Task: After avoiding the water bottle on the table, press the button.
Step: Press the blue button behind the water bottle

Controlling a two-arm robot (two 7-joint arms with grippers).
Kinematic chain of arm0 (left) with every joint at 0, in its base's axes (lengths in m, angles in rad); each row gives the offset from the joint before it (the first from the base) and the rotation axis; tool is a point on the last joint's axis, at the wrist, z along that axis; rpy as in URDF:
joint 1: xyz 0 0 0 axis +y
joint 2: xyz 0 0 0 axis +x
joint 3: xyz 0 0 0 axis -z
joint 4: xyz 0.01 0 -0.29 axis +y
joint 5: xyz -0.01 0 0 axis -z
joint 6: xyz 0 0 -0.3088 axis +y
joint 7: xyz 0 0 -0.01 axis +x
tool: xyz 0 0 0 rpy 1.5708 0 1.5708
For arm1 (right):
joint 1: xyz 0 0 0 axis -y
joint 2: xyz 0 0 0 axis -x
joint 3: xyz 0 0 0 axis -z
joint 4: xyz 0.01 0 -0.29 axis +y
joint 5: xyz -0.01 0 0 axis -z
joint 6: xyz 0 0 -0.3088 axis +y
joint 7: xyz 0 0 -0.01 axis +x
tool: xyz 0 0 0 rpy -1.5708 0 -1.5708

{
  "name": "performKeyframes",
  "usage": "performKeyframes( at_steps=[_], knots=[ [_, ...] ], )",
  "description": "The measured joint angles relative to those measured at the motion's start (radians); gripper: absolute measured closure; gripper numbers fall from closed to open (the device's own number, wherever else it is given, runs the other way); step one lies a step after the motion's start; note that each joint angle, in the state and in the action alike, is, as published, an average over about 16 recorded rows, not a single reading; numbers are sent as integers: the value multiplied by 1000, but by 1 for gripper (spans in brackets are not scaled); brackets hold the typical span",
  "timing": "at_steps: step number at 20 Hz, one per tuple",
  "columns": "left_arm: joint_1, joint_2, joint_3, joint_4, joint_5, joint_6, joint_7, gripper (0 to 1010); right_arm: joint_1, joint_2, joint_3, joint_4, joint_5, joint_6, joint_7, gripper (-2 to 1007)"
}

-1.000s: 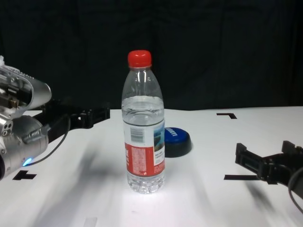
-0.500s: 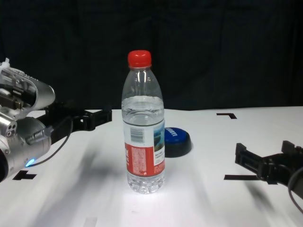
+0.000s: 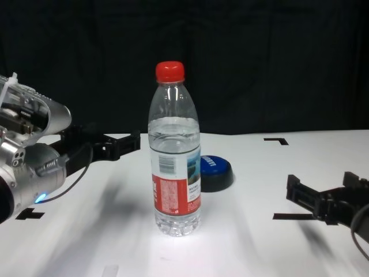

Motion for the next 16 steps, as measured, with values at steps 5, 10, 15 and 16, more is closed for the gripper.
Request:
performKeyframes(
  at_steps=[5,10,15,16],
  knots=[
    [-13,1,8,19,-3,-8,-5,7,0,0,0,0,0,0,0,2],
    [-28,1,15,40,-3,-17,-7,7,0,0,0,0,0,0,0,2],
    [-43,2,21,59,-2,-26,-9,7,0,0,0,0,0,0,0,2],
    [-46,2,22,63,-1,-28,-9,7,0,0,0,0,0,0,0,2]
  ],
)
